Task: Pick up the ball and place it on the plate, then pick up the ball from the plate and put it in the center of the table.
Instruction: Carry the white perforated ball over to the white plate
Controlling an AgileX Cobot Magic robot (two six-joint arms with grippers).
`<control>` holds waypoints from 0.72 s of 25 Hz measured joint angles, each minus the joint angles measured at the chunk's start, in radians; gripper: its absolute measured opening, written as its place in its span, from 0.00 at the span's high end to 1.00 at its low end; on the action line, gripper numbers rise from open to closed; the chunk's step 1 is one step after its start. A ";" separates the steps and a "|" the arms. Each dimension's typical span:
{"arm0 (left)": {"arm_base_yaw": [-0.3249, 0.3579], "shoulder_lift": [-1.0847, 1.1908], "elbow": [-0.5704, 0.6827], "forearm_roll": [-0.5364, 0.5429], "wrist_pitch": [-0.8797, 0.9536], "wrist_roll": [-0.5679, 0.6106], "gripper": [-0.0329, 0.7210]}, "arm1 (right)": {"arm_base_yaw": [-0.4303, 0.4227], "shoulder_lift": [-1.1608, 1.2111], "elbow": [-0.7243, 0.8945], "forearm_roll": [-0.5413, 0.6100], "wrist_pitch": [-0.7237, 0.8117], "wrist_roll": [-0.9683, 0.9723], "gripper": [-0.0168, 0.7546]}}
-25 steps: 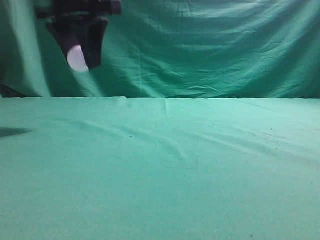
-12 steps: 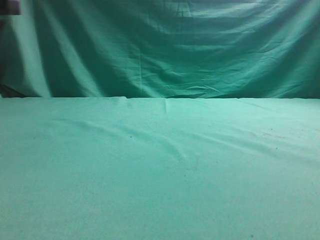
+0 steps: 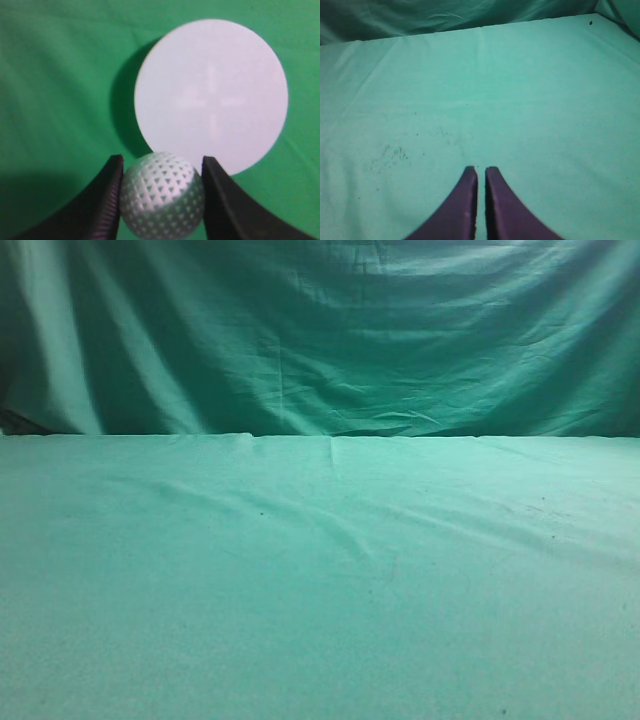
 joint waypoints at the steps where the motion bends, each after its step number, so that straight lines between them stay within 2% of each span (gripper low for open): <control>1: 0.015 0.000 0.000 -0.001 -0.017 0.000 0.56 | 0.000 0.000 0.000 0.000 0.000 0.000 0.91; 10: 0.027 0.000 0.000 -0.029 -0.159 0.075 0.56 | 0.000 0.000 0.000 0.000 0.000 0.000 0.91; 18: 0.027 0.075 0.000 -0.052 -0.175 0.090 0.56 | 0.000 0.000 0.000 0.000 0.000 0.000 0.91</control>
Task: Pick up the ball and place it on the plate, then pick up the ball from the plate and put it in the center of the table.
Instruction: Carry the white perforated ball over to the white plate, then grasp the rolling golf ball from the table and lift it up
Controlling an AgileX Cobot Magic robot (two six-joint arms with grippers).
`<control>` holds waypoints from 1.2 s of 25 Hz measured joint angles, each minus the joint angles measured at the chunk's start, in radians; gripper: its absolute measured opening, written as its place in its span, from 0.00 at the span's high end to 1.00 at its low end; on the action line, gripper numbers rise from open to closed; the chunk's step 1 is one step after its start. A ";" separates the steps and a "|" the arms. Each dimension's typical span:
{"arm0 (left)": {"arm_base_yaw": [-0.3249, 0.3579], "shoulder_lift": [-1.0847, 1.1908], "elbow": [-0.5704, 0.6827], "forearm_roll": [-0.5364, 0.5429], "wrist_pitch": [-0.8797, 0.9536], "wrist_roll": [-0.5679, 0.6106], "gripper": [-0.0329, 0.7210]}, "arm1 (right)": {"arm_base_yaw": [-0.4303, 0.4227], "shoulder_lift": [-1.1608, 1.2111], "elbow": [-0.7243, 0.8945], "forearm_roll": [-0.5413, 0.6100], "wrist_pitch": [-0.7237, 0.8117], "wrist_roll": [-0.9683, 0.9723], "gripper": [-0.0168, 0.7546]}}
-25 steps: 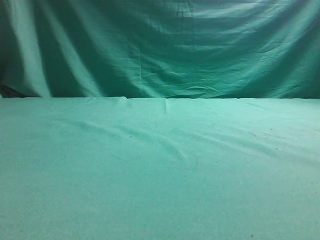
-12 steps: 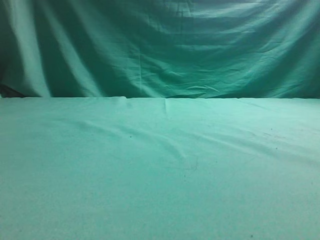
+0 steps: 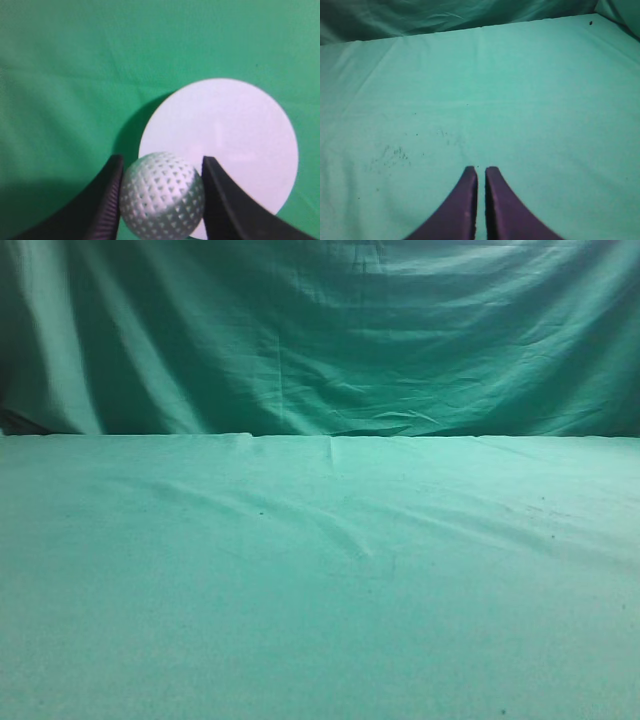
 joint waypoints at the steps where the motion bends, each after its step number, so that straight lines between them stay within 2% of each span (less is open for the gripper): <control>1: 0.000 0.016 0.000 0.000 0.000 0.005 0.56 | 0.000 0.000 0.000 0.000 0.000 0.000 0.91; 9: 0.000 0.064 0.000 -0.008 -0.010 0.018 0.56 | 0.000 0.000 0.000 0.000 0.000 0.000 0.91; 14: 0.000 0.068 0.000 -0.064 -0.026 0.073 0.56 | 0.000 0.000 0.000 0.000 0.000 0.000 0.91; 18: 0.000 0.068 -0.026 -0.177 -0.016 0.138 0.17 | 0.000 0.000 0.000 0.000 0.000 0.000 0.91; 20: 0.000 0.068 -0.076 -0.253 0.041 0.161 0.09 | 0.000 0.000 0.000 0.000 0.000 0.000 0.91; 23: 0.000 0.070 -0.187 -0.352 0.165 0.172 0.10 | 0.000 0.000 0.000 0.000 0.000 0.000 0.91; 26: 0.000 0.075 -0.316 -0.427 0.289 0.172 0.48 | 0.000 0.000 0.000 0.000 0.000 0.000 0.91; 27: 0.000 0.075 -0.349 -0.442 0.328 0.172 0.66 | 0.000 0.000 0.000 0.000 0.000 0.000 0.91; 28: 0.000 0.075 -0.385 -0.457 0.361 0.174 0.78 | 0.000 0.000 0.000 0.000 0.000 0.000 0.91; 30: 0.000 0.065 -0.433 -0.482 0.394 0.189 0.89 | 0.000 0.000 0.000 0.000 0.000 0.000 0.91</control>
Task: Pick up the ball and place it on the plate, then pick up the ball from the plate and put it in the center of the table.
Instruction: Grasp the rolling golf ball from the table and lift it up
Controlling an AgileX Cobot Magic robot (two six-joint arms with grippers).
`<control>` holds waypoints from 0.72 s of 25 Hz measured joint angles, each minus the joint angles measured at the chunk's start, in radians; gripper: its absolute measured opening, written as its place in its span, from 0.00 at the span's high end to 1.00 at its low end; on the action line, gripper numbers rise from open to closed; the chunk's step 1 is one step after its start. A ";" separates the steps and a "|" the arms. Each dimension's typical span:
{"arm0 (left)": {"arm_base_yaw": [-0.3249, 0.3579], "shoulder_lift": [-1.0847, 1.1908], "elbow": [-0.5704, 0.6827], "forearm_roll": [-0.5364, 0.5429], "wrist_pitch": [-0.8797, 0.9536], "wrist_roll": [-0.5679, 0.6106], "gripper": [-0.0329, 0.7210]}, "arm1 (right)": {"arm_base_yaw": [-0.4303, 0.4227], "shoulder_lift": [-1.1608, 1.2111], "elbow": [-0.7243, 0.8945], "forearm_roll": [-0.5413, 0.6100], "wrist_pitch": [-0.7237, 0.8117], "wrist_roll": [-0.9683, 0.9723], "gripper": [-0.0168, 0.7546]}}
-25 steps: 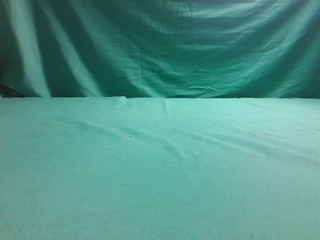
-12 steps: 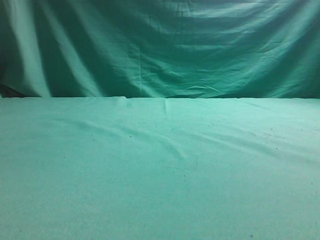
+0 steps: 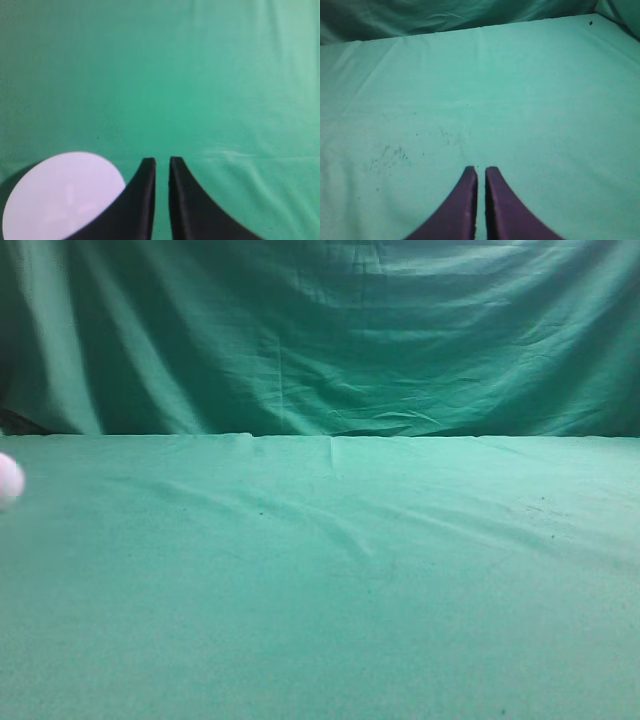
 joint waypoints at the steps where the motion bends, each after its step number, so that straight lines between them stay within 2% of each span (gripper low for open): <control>1: 0.000 -0.015 -0.011 -0.007 0.005 0.005 0.96 | 0.000 0.000 0.000 0.000 0.000 0.000 0.91; 6: -0.026 -0.153 -0.018 -0.017 0.003 0.052 0.96 | 0.000 0.000 0.000 0.000 0.000 0.000 0.91; 11: -0.145 -0.309 0.010 0.008 -0.021 0.086 0.96 | 0.000 0.000 0.000 0.000 0.000 0.000 0.91; 15: -0.248 -0.480 0.160 0.041 -0.150 0.091 0.96 | 0.000 0.000 0.000 0.000 0.000 0.000 0.91; 18: -0.285 -0.604 0.296 0.051 -0.238 0.094 0.96 | 0.000 0.000 0.000 0.000 0.000 0.000 0.91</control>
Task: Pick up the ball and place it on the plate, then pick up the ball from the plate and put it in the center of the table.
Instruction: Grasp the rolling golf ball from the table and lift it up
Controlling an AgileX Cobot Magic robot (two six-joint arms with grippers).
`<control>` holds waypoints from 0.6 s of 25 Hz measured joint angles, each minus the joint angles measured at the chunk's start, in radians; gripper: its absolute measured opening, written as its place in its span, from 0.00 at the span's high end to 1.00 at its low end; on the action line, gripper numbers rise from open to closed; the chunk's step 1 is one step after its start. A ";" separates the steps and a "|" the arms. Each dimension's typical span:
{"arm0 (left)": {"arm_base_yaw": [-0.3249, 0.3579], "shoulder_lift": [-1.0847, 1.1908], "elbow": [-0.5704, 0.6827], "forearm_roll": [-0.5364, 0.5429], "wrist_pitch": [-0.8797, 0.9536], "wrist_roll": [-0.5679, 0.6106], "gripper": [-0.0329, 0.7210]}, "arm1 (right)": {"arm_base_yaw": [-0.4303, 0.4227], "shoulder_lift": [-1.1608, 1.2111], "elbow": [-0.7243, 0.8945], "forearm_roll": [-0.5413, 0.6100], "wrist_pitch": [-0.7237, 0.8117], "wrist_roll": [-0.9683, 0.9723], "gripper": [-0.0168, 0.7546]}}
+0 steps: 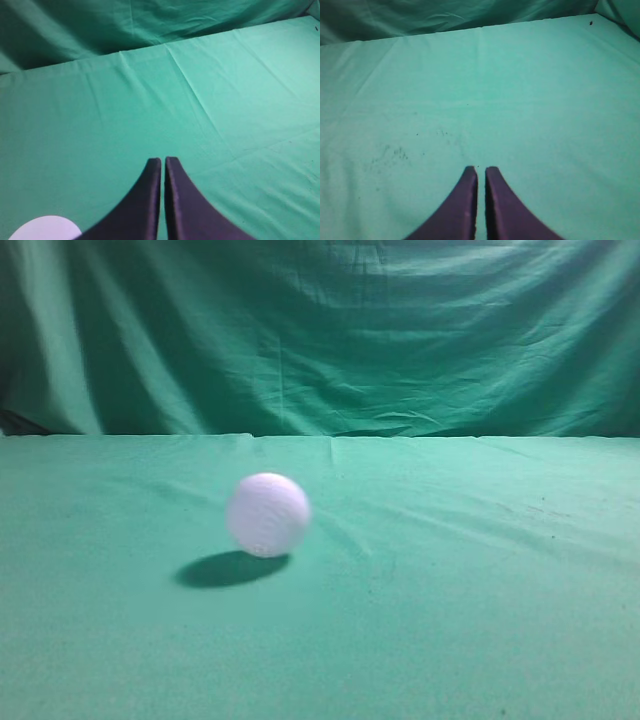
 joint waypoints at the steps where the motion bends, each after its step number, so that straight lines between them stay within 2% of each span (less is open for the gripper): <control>1: -0.005 -0.042 0.047 0.002 -0.028 0.004 0.96 | 0.000 0.000 0.000 0.000 0.000 0.000 0.91; 4: -0.008 -0.165 0.180 0.009 -0.101 0.043 0.96 | 0.000 0.000 0.000 0.008 -0.021 0.004 0.91; 8: -0.008 -0.339 0.373 0.009 -0.205 0.094 0.96 | 0.000 0.000 0.000 0.100 -0.172 0.033 0.91; 13: -0.008 -0.535 0.584 0.009 -0.279 0.100 0.96 | 0.000 0.000 0.000 0.106 -0.385 0.033 0.91; 15: -0.008 -0.600 0.647 0.009 -0.290 0.103 0.96 | 0.000 0.000 -0.006 0.103 -0.410 0.029 0.91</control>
